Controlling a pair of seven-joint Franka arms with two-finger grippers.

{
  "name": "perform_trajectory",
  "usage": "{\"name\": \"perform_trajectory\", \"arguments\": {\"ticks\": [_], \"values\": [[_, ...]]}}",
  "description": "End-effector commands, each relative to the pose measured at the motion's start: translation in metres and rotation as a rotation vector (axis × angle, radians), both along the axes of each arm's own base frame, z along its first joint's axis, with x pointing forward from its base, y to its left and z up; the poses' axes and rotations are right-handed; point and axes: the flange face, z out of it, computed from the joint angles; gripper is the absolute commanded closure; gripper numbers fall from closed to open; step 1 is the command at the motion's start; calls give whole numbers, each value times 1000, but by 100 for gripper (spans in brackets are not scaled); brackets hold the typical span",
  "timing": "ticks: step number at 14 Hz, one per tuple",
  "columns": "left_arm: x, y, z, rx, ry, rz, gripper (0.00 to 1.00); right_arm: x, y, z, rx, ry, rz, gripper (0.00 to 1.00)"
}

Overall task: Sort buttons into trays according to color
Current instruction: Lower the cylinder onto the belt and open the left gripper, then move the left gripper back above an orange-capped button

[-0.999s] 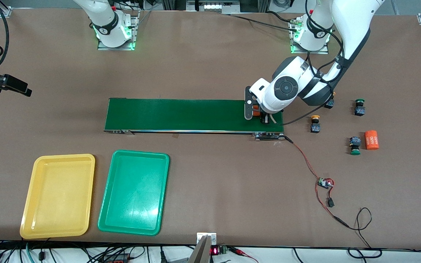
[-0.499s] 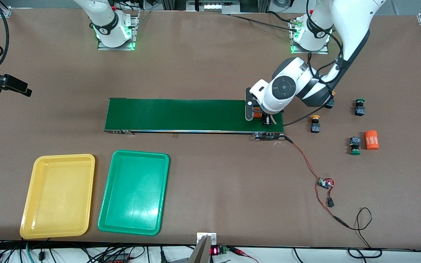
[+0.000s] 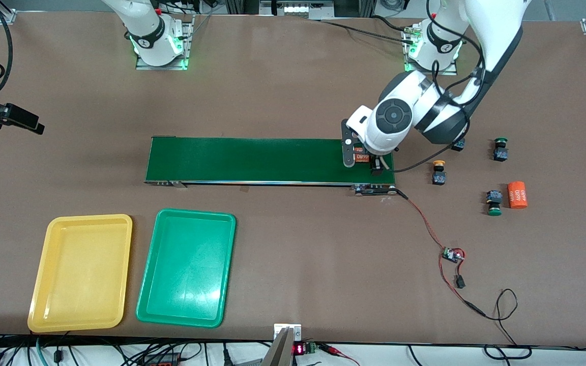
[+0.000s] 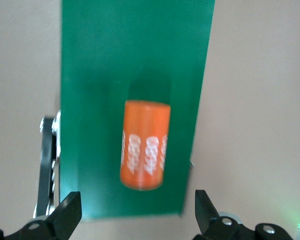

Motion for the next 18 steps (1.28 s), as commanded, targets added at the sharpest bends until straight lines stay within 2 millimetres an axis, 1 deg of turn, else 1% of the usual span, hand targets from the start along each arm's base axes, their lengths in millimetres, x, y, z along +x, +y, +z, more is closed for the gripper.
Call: {"name": "perform_trajectory", "arguments": {"ticks": [1,2,3,5,6,8,9,10,11,12,13,15,16,17,18], "values": [[18,10,41,81,-11,178,0,-1,0,2,17,2,-13,0],[25,17,46,91,-27,248,0,-1,0,2,17,2,-15,0],[36,31,51,100,-43,346,0,-1,0,2,17,2,-15,0],[52,51,61,131,-87,557,0,-1,0,2,17,2,-15,0],[59,59,67,135,-100,631,0,-1,0,2,17,2,-15,0],[81,82,88,132,-141,793,0,-1,0,2,18,2,-15,0],[98,104,99,146,-144,866,0,-1,0,2,18,2,-15,0],[112,123,114,157,-141,911,0,-1,0,2,17,2,-15,0],[130,146,118,149,-139,962,0,-1,0,2,17,2,-15,0],[148,166,127,122,-151,1008,0,-1,0,2,16,2,-15,0],[155,179,129,122,-163,1034,0,-1,0,2,16,2,-15,0],[164,226,116,164,-166,1148,0,-1,1,2,16,2,-13,0],[164,235,116,179,-167,1211,0,-1,1,2,16,2,-13,0],[165,252,111,187,-135,1310,0,-1,1,2,16,2,-13,0],[163,272,99,206,-101,1378,0,-1,2,2,16,2,-12,0]]}}
